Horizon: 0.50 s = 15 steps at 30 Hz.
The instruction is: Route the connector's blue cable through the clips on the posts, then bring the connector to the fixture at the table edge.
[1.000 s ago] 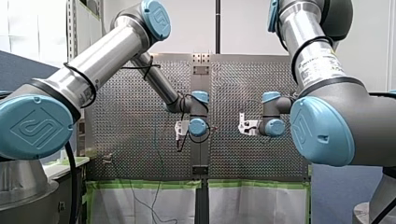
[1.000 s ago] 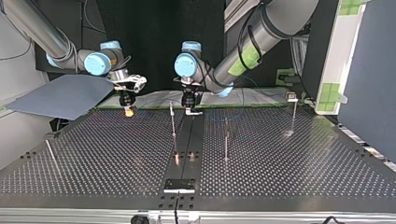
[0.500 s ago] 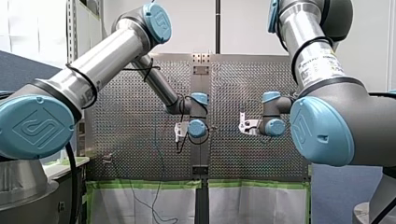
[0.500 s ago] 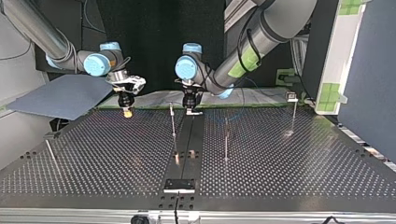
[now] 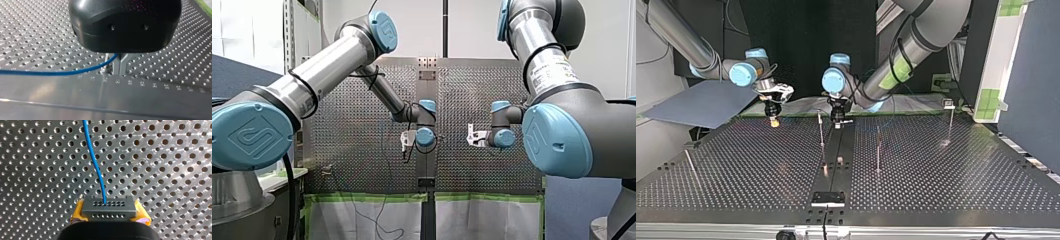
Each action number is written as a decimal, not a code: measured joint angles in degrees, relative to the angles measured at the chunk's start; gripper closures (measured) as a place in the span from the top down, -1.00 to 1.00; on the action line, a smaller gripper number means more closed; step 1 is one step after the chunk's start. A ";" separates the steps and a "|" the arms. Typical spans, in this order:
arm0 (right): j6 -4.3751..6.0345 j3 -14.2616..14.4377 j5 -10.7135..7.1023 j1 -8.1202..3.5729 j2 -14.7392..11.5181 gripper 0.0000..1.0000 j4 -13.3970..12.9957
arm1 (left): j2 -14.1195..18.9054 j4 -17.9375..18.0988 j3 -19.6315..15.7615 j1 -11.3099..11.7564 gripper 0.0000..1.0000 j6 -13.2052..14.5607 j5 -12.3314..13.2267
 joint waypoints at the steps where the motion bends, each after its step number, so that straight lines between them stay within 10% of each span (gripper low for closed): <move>1: 0.02 -0.17 0.00 0.01 0.02 -1.00 0.04 | 0.00 -0.09 0.08 0.09 -1.00 0.02 0.01; 15: 0.81 -2.76 0.08 0.06 0.13 -1.00 0.58 | -0.04 -0.06 0.72 0.98 -1.00 0.17 0.45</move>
